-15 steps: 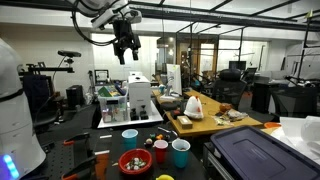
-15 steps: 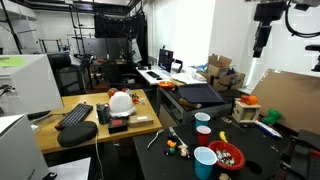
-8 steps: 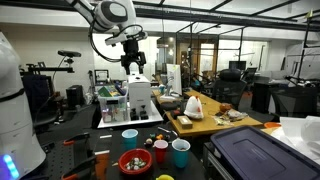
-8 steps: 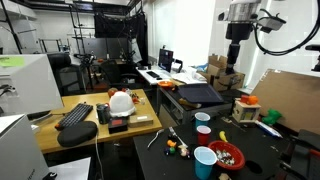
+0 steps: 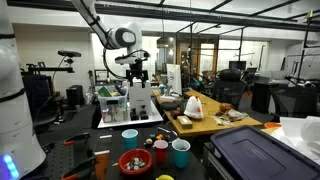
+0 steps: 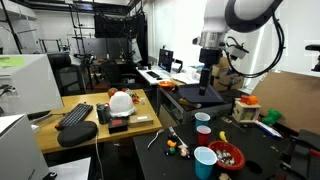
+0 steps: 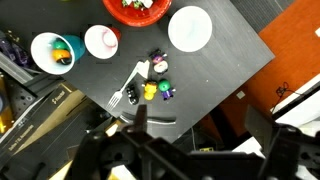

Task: Put all the South Park toys in the green cup

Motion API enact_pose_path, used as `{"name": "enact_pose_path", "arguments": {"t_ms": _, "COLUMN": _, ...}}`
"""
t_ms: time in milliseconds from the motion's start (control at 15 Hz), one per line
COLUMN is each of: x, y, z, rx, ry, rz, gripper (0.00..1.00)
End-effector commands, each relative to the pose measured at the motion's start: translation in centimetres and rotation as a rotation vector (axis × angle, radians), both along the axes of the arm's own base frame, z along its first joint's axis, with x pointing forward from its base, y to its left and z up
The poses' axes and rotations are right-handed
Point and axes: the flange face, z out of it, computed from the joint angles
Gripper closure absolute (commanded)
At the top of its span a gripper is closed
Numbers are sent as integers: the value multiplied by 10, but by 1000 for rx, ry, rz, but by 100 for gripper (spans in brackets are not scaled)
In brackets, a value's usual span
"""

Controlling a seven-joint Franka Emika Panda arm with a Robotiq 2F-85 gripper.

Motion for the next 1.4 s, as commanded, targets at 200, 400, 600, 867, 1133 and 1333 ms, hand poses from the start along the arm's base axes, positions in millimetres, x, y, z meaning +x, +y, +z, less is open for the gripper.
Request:
{"name": "enact_pose_path", "arguments": {"t_ms": 200, "x": 39, "y": 52, "z": -63, "rx": 47, "ry": 42, "rz": 82, "gripper": 0}}
{"name": "enact_pose_path", "arguments": {"t_ms": 400, "x": 48, "y": 71, "z": -93, "rx": 51, "ry": 62, "rz": 173, "gripper": 0}}
{"name": "enact_pose_path", "arguments": {"t_ms": 600, "x": 56, "y": 75, "z": -121, "rx": 63, "ry": 88, "rz": 270, "gripper": 0}}
{"name": "enact_pose_path", "arguments": {"t_ms": 867, "x": 62, "y": 68, "z": -163, "rx": 42, "ry": 135, "rz": 441, "gripper": 0}}
{"name": "enact_pose_path", "arguments": {"t_ms": 1133, "x": 72, "y": 54, "z": -198, "rx": -2, "ry": 156, "rz": 576, "gripper": 0}}
{"name": "enact_pose_path", "arguments": {"t_ms": 1333, "x": 81, "y": 48, "z": -221, "rx": -34, "ry": 142, "rz": 626, "gripper": 0}}
